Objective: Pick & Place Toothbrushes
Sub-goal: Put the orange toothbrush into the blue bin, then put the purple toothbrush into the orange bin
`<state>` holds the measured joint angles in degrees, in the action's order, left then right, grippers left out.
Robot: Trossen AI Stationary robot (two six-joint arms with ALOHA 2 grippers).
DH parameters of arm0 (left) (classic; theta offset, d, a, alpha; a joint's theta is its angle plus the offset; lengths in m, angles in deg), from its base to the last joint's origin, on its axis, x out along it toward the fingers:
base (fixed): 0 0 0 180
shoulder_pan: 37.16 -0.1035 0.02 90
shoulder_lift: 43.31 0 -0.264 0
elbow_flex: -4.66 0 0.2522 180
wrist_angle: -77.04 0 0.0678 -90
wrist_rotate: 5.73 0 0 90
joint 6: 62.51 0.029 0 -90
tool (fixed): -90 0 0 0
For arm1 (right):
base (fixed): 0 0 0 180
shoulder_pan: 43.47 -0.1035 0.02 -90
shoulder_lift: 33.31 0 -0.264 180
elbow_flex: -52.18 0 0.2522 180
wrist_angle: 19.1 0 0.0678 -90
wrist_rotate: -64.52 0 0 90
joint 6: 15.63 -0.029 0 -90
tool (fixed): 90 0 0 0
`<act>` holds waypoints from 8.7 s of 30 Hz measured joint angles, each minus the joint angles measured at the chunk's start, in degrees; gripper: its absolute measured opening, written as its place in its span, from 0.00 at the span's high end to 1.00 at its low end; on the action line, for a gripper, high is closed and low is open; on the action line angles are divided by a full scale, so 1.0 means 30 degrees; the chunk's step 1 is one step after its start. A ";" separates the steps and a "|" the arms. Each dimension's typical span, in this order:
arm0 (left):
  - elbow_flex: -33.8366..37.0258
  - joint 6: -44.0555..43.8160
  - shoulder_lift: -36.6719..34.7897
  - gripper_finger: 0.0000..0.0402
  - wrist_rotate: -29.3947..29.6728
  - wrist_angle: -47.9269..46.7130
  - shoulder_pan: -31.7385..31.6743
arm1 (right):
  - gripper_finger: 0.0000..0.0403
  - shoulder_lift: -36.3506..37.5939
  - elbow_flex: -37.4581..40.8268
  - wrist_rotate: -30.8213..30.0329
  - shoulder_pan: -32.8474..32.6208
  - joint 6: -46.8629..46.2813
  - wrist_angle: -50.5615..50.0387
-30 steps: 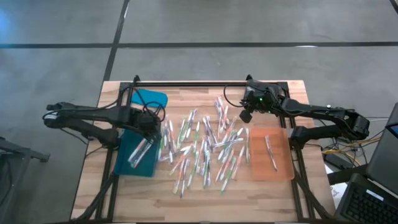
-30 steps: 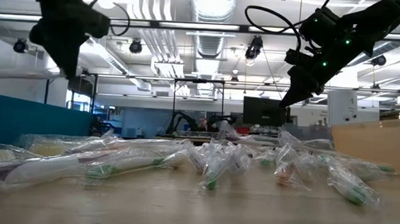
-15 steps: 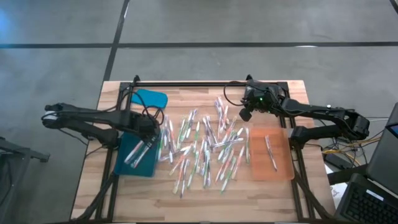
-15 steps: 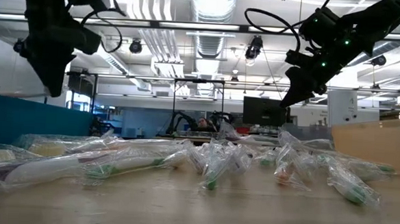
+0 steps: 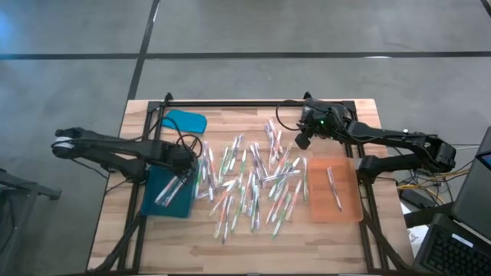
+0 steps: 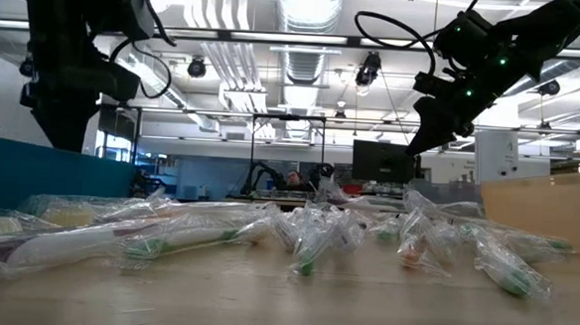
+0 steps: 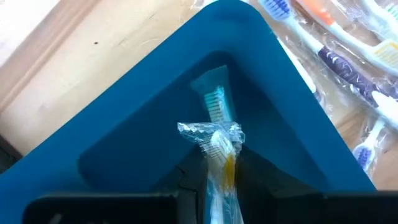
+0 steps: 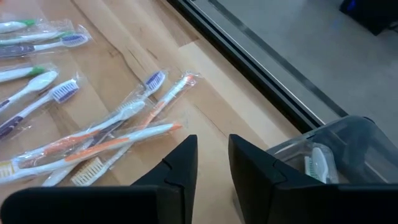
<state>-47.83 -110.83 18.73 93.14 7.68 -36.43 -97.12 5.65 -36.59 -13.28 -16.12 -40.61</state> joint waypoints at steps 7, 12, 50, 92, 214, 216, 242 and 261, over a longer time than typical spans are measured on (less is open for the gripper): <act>0.0824 -0.0068 0.0007 0.84 -0.0354 0.1035 -0.0125 | 0.83 0.0000 0.0000 -0.0007 0.0000 0.0000 0.0000; 0.0833 -0.0079 0.0015 0.84 -0.0365 0.1059 -0.0138 | 0.87 0.0000 0.0000 -0.0009 0.0000 0.0007 0.0000; 0.0160 0.0233 0.0000 0.61 -0.0693 0.0751 -0.0335 | 0.78 0.0000 0.0000 -0.0007 -0.0007 0.0007 -0.0012; -0.2015 1.5614 -0.0015 0.63 0.6076 1.9077 -0.1075 | 0.80 0.0022 -0.8328 0.0383 -0.4998 -0.0681 -0.3453; -0.1993 1.7253 0.4991 0.63 0.0400 2.1619 -0.6564 | 0.96 -1.2935 -0.9671 -0.0441 -0.9347 0.7366 -1.5653; -0.1993 1.7253 0.4991 0.63 0.0400 2.1619 -0.6564 | 0.95 -1.2910 -1.0085 -0.0920 -0.9351 0.7366 -1.6282; -0.1993 1.7253 0.4991 0.63 0.0407 2.1612 -0.6579 | 0.95 -1.2859 -1.6217 0.8762 -0.9894 0.4779 -2.2950; -0.1993 1.7261 0.4991 0.63 0.0407 2.1517 -0.6579 | 0.95 -0.8847 -1.6146 0.6486 -1.0229 -0.8598 -2.6817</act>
<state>-53.81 -59.05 33.70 94.36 72.23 -56.17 -123.66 -42.79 -17.13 -43.96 -41.91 -121.06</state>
